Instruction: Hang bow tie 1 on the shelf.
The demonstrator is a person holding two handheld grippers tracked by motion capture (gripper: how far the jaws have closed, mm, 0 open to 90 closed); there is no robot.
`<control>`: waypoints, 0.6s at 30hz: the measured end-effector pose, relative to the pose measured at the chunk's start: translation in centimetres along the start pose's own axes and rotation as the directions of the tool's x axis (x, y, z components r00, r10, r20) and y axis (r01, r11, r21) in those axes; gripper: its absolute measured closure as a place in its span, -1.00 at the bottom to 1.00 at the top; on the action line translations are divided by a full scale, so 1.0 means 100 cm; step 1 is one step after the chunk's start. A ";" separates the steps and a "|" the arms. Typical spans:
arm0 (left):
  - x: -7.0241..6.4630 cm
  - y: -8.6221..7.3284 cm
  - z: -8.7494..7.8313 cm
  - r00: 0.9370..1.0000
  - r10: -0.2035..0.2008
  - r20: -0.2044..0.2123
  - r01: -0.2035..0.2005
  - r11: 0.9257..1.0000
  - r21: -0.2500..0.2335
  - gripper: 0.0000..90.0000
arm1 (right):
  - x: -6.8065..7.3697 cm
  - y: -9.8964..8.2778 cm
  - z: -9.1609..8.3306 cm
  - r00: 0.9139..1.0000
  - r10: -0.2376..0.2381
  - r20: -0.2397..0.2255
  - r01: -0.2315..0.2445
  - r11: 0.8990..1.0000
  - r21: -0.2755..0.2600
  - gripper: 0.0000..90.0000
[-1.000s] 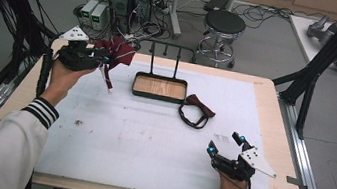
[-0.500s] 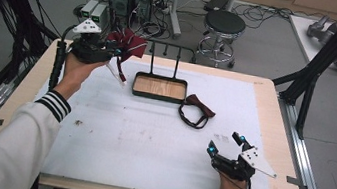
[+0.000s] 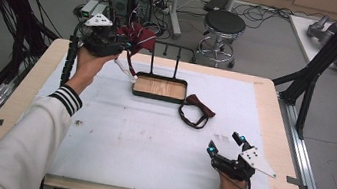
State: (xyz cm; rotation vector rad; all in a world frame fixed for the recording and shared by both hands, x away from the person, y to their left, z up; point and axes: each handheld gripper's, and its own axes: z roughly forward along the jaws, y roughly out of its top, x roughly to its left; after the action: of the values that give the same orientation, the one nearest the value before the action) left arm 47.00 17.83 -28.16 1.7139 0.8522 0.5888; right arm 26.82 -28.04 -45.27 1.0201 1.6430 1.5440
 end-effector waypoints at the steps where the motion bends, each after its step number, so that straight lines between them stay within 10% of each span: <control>1: 0.000 0.001 0.002 1.000 0.000 0.000 0.000 1.000 0.001 0.49 | 0.000 0.000 0.000 1.000 0.001 -0.001 -0.001 1.000 0.000 -0.81; 18: -0.002 0.017 0.029 0.999 -0.040 -0.014 0.039 0.998 -0.043 0.49 | 0.000 0.000 0.000 1.000 0.004 -0.001 -0.004 1.000 0.000 -0.81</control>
State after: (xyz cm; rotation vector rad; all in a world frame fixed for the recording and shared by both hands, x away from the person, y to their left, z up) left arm 49.51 15.65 -27.39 1.6527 0.8763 0.5892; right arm 26.85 -28.04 -45.26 1.0238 1.6425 1.5469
